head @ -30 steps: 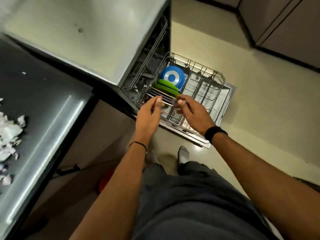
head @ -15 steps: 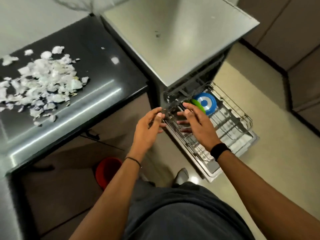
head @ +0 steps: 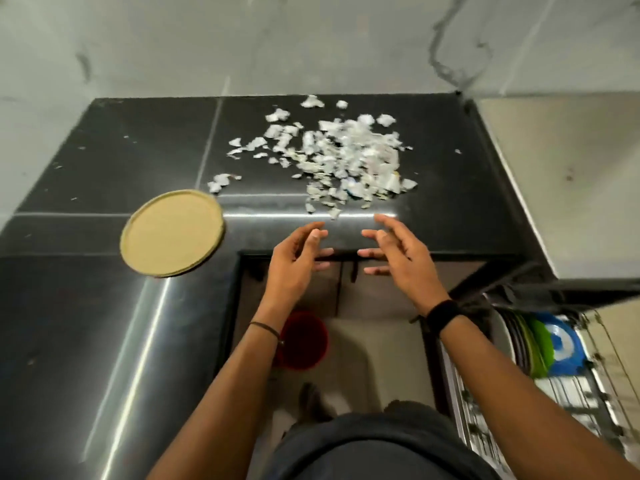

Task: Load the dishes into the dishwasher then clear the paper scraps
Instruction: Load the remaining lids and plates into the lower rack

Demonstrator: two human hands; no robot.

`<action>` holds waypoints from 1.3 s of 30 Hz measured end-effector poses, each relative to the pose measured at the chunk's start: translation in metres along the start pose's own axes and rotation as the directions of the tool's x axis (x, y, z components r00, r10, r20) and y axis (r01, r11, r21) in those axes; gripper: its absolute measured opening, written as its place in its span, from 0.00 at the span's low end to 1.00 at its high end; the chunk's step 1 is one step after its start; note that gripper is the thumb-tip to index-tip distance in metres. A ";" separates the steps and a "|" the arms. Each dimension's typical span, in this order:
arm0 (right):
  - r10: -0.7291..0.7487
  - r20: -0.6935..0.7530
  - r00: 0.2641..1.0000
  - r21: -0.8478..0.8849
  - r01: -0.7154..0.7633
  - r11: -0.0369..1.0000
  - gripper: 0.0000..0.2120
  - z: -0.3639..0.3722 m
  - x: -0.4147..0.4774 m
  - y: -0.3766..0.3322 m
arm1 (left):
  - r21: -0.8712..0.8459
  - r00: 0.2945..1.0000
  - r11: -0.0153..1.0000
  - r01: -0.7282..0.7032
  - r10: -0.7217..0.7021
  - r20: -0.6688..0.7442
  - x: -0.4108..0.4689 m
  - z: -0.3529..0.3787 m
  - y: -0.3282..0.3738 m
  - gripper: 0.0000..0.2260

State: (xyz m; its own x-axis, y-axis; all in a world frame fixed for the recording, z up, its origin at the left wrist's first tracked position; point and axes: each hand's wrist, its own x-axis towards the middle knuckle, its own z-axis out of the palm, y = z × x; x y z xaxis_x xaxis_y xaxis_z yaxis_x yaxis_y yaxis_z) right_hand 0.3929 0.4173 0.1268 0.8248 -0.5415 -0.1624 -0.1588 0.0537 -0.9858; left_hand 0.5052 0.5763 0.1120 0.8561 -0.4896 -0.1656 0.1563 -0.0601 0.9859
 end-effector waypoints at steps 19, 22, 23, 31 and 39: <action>-0.025 0.697 0.717 -0.168 0.197 0.966 0.19 0.256 0.081 -0.009 | -0.089 0.789 0.996 -0.018 -0.040 -0.613 -0.034 -0.198 -0.011 0.19; -0.023 0.739 0.674 -0.268 0.325 0.907 0.21 0.273 0.098 -0.002 | -0.105 0.740 0.994 0.000 -0.071 -0.668 -0.034 -0.203 -0.013 0.19; -0.025 0.749 0.662 -0.320 0.395 0.861 0.21 0.278 0.103 0.000 | -0.107 0.726 0.994 0.008 -0.080 -0.683 -0.033 -0.203 -0.014 0.19; 0.007 0.914 0.406 -0.404 0.909 0.105 0.19 0.302 0.136 0.028 | -0.061 0.679 0.996 0.067 -0.091 -0.728 -0.026 -0.196 -0.018 0.19; -0.124 0.980 0.153 -0.165 0.982 -0.094 0.09 0.298 0.143 0.028 | 0.081 0.677 0.988 0.133 -0.031 -0.736 -0.030 -0.197 -0.021 0.19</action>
State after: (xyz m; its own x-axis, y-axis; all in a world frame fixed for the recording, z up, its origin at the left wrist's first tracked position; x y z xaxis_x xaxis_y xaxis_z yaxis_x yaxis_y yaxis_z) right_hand 0.6681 0.5919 0.0632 0.6776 0.7333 0.0566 0.7354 -0.6749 -0.0603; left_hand 0.5728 0.7635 0.0919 0.9368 0.3106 -0.1611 0.2286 -0.1946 0.9539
